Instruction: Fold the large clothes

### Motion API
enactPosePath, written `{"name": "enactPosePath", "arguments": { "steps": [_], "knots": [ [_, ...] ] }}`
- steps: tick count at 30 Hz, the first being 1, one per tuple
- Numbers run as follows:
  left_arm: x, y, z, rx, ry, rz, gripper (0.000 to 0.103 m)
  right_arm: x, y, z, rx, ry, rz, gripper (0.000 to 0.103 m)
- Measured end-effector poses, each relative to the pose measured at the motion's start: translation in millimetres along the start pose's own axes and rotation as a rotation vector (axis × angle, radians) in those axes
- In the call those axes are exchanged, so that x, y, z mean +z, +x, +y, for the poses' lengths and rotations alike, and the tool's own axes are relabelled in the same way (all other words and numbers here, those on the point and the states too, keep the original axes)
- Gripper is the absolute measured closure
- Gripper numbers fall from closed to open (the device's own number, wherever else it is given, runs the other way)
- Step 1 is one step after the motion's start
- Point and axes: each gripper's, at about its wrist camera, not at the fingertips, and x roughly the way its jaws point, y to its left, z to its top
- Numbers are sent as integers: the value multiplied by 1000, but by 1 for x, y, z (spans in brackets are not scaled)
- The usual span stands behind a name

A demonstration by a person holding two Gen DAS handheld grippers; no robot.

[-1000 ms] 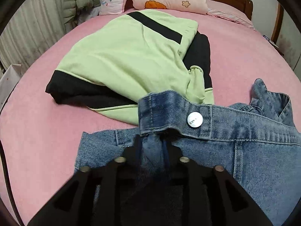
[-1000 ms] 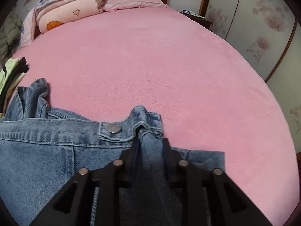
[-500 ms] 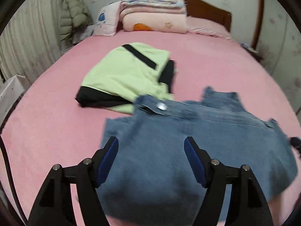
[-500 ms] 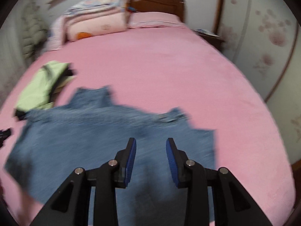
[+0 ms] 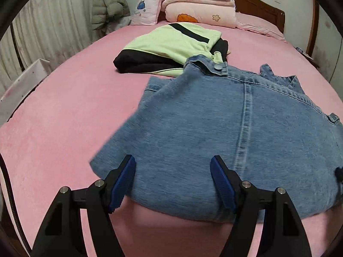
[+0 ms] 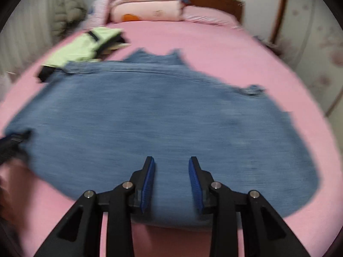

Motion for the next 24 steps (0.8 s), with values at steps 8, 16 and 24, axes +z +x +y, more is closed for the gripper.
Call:
{"name": "enactPosePath", "arguments": {
  "steps": [8, 16, 24],
  "knots": [
    [1, -7, 6, 62, -11, -49, 35, -26, 1, -137, -187, 249, 27, 80],
    [-7, 17, 55, 56, -163, 48, 32, -37, 13, -168, -198, 304, 58, 102],
    [-5, 25, 66, 11, -193, 75, 30, -38, 19, -166, -206, 325, 79, 101]
  ]
}}
